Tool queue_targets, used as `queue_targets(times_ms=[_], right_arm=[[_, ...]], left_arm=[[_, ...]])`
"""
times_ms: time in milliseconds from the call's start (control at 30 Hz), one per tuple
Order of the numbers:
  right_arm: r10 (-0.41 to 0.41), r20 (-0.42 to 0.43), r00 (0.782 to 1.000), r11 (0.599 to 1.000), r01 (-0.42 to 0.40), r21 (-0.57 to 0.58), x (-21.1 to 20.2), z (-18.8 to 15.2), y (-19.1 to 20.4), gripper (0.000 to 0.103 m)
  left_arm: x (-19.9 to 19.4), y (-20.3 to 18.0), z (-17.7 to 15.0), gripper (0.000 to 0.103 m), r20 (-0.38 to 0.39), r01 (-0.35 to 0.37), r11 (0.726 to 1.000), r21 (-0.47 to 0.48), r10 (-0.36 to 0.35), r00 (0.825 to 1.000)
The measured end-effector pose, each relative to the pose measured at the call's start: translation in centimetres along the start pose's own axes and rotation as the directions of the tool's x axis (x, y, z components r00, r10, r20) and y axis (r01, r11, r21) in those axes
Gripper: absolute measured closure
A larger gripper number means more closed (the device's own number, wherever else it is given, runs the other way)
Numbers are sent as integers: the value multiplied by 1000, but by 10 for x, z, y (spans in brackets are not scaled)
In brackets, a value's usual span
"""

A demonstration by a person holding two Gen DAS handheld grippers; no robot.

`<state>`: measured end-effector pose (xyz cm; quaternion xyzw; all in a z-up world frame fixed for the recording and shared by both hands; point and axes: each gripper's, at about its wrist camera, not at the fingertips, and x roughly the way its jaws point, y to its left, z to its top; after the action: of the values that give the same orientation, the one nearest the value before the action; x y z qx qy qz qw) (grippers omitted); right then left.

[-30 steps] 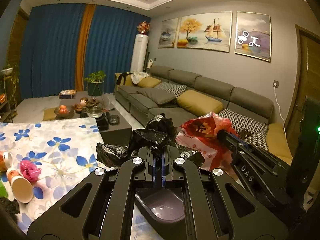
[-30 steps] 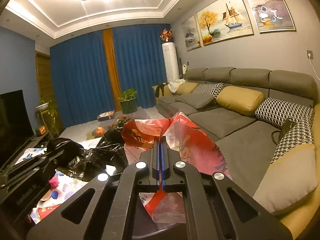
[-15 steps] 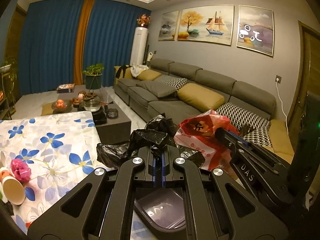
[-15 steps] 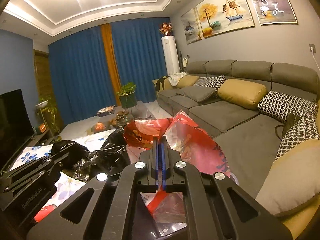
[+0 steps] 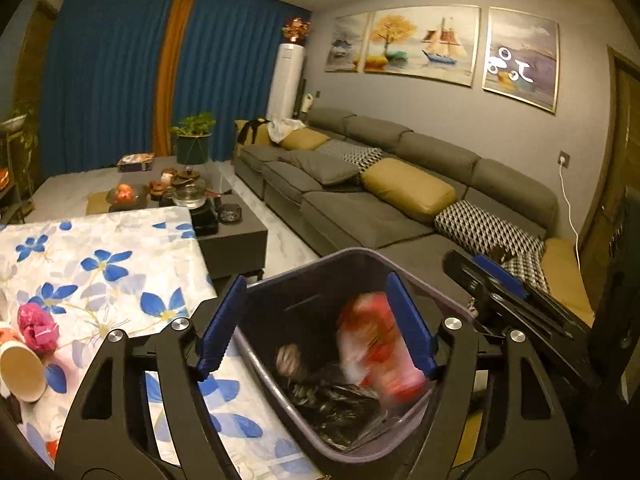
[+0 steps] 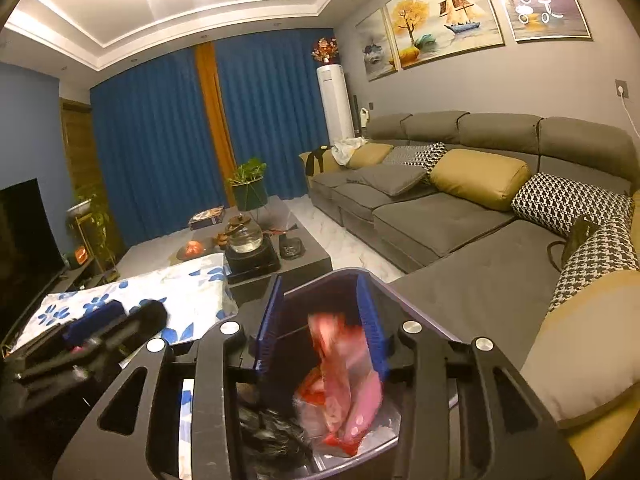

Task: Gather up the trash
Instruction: 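Open both tools over the grey bin to drop the bag and wrapper, then move both open tools back over the table toward the remaining trash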

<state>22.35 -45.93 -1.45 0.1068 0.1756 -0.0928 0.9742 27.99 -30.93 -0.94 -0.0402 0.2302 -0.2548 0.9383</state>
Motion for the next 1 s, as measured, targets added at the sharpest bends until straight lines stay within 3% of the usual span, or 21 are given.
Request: queue_targets(times_ms=[267,433,800,1000], right_arm=[[-33,22,999,999,34,-27,-20,-6,10,31],[-72,58,996,997,74,-33,-46,-10,17,17],[-52,141,989,992,67,-108,-111,-37,55,14],[14,106,994,991,1,-136,-131,-59,78,13]], left_arm=[[-26,10,3,13,49,-94,995,-40,96,994],[-54,12,2,12,65,-154,986,-56,158,985],[-143,28,-11,12,116,-230,970,-83,239,964],[-201,52,-38,12,173,-271,960,-76,280,944]])
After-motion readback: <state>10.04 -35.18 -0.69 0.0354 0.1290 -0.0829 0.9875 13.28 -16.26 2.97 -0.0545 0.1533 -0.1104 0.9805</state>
